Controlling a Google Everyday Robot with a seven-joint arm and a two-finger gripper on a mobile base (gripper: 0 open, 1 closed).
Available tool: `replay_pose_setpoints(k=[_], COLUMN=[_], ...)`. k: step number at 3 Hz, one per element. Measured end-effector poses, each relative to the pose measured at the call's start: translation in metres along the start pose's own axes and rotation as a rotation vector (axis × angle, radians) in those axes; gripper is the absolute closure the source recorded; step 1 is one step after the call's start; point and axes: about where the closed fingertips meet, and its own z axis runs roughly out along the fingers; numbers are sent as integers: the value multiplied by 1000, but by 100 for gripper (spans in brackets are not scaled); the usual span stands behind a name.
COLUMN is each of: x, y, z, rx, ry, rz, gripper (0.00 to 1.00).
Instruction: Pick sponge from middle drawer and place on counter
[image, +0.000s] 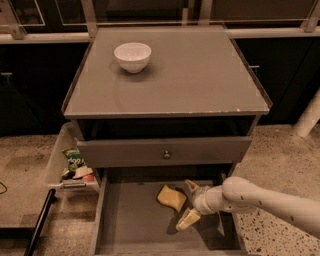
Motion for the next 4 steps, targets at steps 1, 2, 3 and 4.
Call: replay_pose_setpoints(k=[1, 2, 3, 4], x=[12, 22, 23, 23], y=[-13, -19, -25, -26], z=[29, 54, 69, 69], rx=[-2, -15, -28, -27], ry=[-12, -13, -29, -30], rz=[9, 29, 74, 75], gripper=[0, 0, 0, 19])
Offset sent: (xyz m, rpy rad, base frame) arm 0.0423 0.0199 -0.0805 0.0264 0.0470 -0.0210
